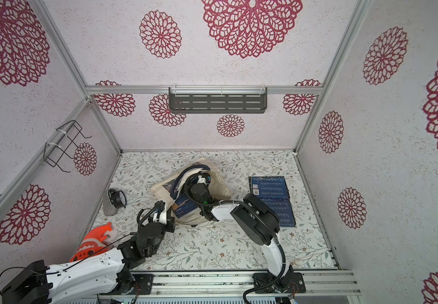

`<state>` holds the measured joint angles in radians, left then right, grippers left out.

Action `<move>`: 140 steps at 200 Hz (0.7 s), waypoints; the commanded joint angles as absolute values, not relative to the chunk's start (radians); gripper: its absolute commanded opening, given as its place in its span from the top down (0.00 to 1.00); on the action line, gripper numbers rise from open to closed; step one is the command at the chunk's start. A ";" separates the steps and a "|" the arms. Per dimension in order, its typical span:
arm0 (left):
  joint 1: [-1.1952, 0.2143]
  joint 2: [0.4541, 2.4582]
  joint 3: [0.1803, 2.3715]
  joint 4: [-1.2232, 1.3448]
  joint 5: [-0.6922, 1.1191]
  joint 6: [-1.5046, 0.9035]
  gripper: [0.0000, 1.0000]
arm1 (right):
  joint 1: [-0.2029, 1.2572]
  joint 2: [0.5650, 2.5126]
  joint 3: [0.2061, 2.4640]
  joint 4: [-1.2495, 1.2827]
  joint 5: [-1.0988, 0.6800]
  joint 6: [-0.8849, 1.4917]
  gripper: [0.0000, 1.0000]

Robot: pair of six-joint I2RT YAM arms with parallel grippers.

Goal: Take out the books from the canvas bag
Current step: Pick up the book from the canvas bag.

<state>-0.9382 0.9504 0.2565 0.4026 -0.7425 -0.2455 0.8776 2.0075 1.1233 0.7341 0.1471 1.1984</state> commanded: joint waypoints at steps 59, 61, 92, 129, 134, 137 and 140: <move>-0.946 0.962 0.310 0.429 -0.775 -0.268 1.00 | 0.874 1.711 0.967 0.724 0.023 0.932 1.00; -0.946 0.962 0.311 0.429 -0.775 -0.268 1.00 | 0.874 1.706 0.963 0.721 0.020 0.925 1.00; -0.946 0.962 0.311 0.429 -0.775 -0.270 1.00 | 0.874 1.618 0.894 0.714 -0.008 0.849 1.00; -0.947 0.965 0.310 0.429 -0.775 -0.272 1.00 | 0.873 1.475 0.778 0.703 -0.009 0.769 1.00; -0.946 0.966 0.312 0.429 -0.774 -0.273 1.00 | 0.873 1.452 0.759 0.705 -0.007 0.757 1.00; -0.946 0.966 0.312 0.428 -0.774 -0.273 1.00 | 0.873 1.440 0.748 0.704 -0.004 0.749 1.00; -0.946 0.966 0.313 0.429 -0.774 -0.273 1.00 | 0.873 1.426 0.737 0.704 -0.001 0.742 1.00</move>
